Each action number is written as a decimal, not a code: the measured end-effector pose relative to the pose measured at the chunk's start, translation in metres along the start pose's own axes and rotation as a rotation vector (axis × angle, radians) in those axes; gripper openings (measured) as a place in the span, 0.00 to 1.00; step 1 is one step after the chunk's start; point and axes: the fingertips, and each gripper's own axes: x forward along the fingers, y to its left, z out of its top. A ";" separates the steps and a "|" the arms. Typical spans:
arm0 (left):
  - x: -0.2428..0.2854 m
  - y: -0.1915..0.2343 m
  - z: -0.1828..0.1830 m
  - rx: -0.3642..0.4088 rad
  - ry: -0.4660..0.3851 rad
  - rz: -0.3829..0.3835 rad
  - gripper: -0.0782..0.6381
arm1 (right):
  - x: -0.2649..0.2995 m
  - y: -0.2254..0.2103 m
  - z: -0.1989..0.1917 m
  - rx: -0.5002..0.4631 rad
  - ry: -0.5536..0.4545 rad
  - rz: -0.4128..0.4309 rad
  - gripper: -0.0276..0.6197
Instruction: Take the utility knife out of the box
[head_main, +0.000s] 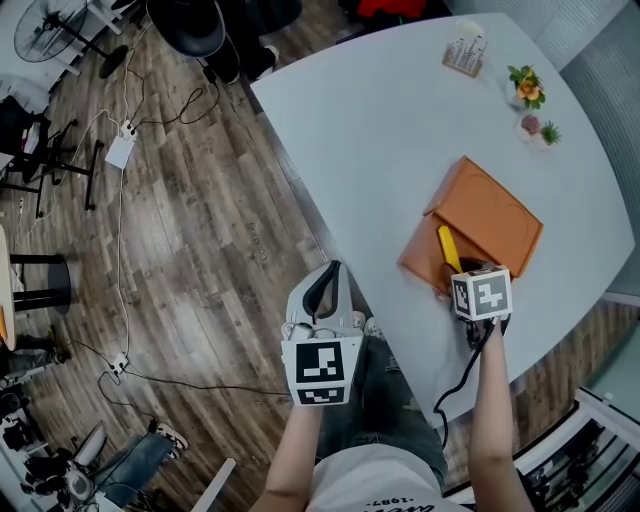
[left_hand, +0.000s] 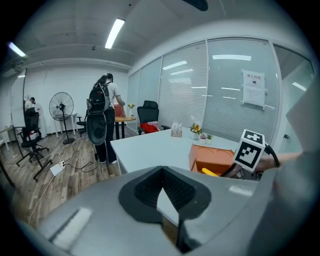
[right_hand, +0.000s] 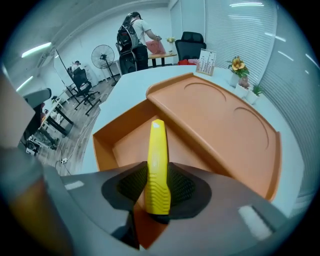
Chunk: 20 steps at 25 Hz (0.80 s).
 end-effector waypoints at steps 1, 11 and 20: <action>-0.002 0.001 0.002 0.001 -0.005 0.002 0.11 | -0.004 0.001 0.003 0.005 -0.020 0.000 0.28; -0.024 -0.001 0.030 0.014 -0.095 -0.004 0.11 | -0.055 0.011 0.012 0.103 -0.216 0.005 0.28; -0.052 0.005 0.071 0.040 -0.194 0.002 0.11 | -0.142 0.010 0.040 0.168 -0.470 -0.072 0.28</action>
